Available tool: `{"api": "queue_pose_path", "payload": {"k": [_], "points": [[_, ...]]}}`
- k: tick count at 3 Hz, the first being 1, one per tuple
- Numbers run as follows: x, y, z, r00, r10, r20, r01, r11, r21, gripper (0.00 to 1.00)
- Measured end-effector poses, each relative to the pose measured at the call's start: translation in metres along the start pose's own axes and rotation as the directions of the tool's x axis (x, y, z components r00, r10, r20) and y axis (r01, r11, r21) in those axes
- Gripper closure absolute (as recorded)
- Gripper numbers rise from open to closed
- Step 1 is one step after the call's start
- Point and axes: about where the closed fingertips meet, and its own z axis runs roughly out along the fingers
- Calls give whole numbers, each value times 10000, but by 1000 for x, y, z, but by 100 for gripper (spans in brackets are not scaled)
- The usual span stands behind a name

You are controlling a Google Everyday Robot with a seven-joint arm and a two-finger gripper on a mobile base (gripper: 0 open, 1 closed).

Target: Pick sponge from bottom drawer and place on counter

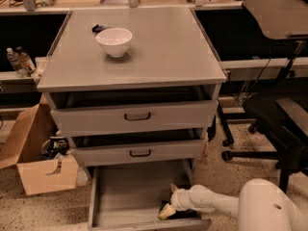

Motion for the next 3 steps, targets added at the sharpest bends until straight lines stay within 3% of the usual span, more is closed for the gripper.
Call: {"api": "queue_pose_path", "payload": {"k": [2, 3], "points": [[15, 4, 15, 9996, -182, -235, 187, 9996, 202, 43], [4, 3, 3, 9992, -378, 90, 375, 9986, 371, 64]]}}
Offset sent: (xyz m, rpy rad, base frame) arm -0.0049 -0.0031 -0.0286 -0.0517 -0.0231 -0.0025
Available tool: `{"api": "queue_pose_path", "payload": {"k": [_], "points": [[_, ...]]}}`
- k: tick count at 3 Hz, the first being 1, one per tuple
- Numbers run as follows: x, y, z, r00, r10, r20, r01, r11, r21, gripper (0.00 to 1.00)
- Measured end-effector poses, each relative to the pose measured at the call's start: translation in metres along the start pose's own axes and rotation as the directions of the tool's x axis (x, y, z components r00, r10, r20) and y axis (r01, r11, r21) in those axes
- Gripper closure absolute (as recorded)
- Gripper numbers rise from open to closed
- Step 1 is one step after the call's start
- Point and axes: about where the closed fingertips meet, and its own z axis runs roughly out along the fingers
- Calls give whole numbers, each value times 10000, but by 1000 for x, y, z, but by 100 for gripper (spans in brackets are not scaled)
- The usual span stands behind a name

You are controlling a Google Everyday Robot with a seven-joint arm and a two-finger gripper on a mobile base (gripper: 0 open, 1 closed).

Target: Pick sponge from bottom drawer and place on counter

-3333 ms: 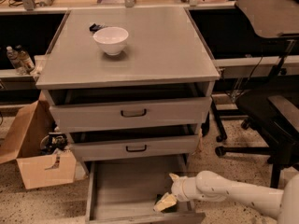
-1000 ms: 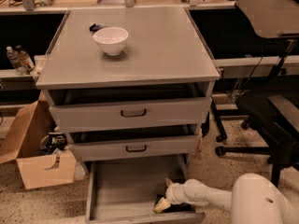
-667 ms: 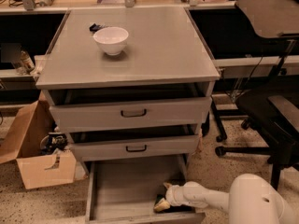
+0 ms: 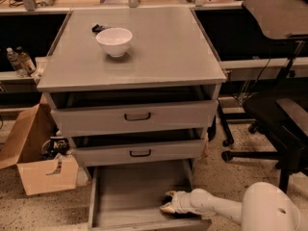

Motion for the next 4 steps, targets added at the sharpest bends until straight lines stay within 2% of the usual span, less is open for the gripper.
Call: {"api": "queue_pose_path", "payload": {"k": [1, 2, 3, 4], "points": [[-30, -6, -33, 9947, -549, 873, 542, 9985, 106, 88], [-84, -17, -97, 9557, -1131, 2718, 1105, 9936, 251, 100], [-97, 0, -109, 9346, -1432, 3257, 1593, 9870, -230, 100], [-99, 2, -111, 9326, -1471, 3296, 1647, 9860, -260, 100]]}}
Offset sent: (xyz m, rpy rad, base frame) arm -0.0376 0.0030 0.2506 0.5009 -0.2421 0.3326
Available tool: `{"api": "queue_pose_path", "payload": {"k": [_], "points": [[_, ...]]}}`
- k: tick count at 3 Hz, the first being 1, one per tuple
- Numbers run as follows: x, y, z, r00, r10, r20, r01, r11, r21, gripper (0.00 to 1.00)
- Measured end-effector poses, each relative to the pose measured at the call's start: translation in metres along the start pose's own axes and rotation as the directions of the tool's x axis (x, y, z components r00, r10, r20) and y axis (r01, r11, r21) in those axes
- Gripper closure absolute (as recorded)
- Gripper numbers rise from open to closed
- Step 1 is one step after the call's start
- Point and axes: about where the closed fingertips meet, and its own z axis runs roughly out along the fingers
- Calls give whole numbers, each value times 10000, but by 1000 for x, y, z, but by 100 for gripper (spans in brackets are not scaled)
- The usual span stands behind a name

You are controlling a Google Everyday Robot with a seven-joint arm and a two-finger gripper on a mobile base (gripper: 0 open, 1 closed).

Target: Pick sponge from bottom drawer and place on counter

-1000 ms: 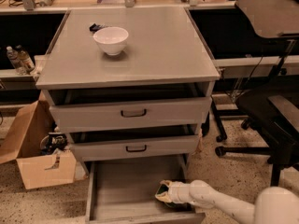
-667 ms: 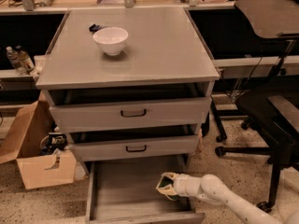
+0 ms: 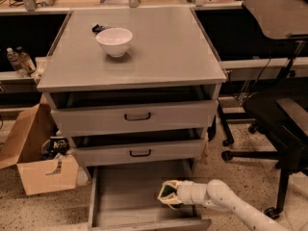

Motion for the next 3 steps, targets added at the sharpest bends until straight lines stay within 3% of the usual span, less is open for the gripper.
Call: {"api": "queue_pose_path", "payload": {"k": [1, 2, 3], "points": [[-80, 40, -52, 9798, -1675, 1089, 1748, 9827, -613, 100], [-149, 55, -114, 9485, -3058, 830, 3088, 9508, -252, 100], [-167, 84, -122, 9320, -3552, 715, 3602, 9298, -756, 100]]}}
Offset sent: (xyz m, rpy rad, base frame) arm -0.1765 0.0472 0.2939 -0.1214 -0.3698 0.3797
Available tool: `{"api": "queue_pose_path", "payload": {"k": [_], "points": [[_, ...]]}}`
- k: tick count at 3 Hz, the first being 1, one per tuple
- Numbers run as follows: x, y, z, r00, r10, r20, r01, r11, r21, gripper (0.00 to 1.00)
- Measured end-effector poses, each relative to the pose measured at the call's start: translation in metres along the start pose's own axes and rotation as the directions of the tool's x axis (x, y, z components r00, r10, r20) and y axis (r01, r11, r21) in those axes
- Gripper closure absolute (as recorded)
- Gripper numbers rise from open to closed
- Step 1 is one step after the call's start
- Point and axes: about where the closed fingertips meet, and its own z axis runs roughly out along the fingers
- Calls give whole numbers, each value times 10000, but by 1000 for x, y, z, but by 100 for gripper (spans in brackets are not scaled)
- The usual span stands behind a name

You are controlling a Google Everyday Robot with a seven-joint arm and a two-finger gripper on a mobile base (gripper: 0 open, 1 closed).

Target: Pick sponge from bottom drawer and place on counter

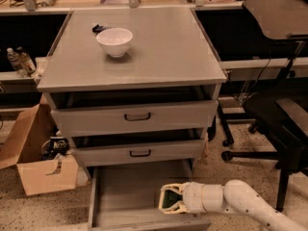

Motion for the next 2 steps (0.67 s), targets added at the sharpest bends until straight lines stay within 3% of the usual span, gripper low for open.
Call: {"api": "queue_pose_path", "payload": {"k": [1, 2], "points": [[1, 1, 2, 10000, 32, 22, -32, 10000, -17, 100], [-45, -24, -8, 9980, -536, 328, 527, 9982, 287, 100]]}}
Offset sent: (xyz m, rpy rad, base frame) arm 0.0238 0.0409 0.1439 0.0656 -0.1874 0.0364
